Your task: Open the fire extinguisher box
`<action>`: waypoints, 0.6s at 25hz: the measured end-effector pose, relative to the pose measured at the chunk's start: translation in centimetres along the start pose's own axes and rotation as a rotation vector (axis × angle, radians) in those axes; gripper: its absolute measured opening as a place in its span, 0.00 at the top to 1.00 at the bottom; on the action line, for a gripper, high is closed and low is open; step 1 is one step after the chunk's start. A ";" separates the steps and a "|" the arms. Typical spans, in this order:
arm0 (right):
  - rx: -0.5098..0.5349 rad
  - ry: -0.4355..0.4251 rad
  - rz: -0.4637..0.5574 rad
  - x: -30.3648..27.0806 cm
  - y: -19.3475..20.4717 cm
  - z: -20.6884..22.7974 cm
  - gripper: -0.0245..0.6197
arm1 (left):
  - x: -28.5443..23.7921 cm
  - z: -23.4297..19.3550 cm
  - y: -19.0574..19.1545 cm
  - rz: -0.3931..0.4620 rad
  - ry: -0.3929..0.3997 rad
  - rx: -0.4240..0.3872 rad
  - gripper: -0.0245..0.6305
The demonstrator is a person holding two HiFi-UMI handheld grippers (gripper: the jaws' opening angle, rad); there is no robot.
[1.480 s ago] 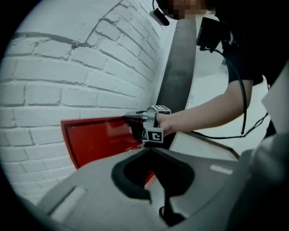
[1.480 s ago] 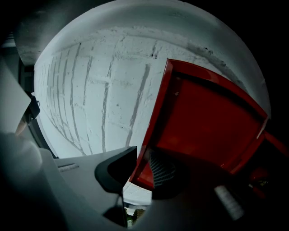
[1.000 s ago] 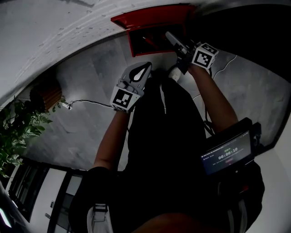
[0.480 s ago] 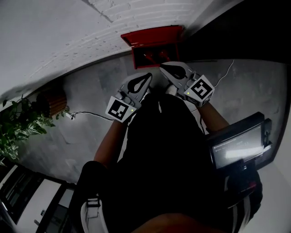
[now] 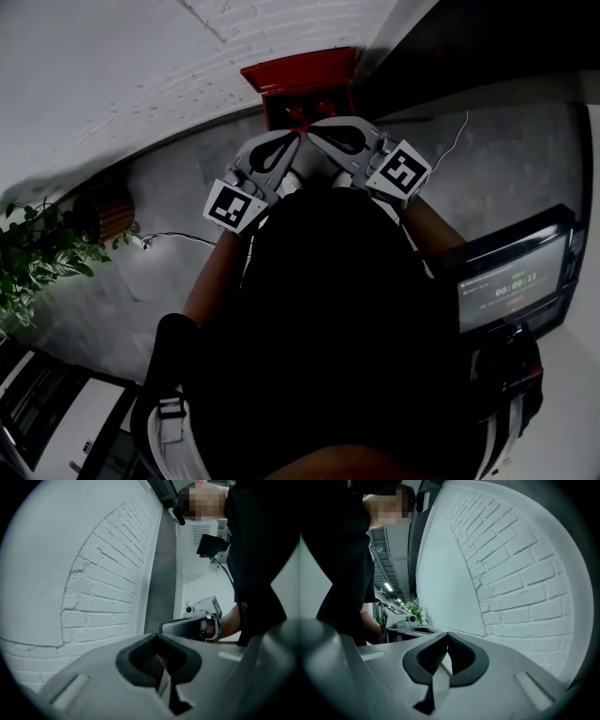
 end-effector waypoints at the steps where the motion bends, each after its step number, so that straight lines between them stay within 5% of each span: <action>1: 0.004 0.000 0.006 0.0 -0.5 -0.1 0.95 | 0.0 0.0 -0.4 0.004 0.000 -0.007 0.96; 15: 0.085 0.008 0.044 0.0 -3.0 -1.6 0.95 | 1.5 0.7 -2.9 0.058 -0.005 -0.042 0.96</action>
Point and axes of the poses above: the fingertips, and each gripper's own axes: x backward along the fingers, z to its right, y out of its underside, the point moved 6 cm from there along x, backward along the fingers, and after that the axes turned 6 degrees about z, right-handed, at the moved point
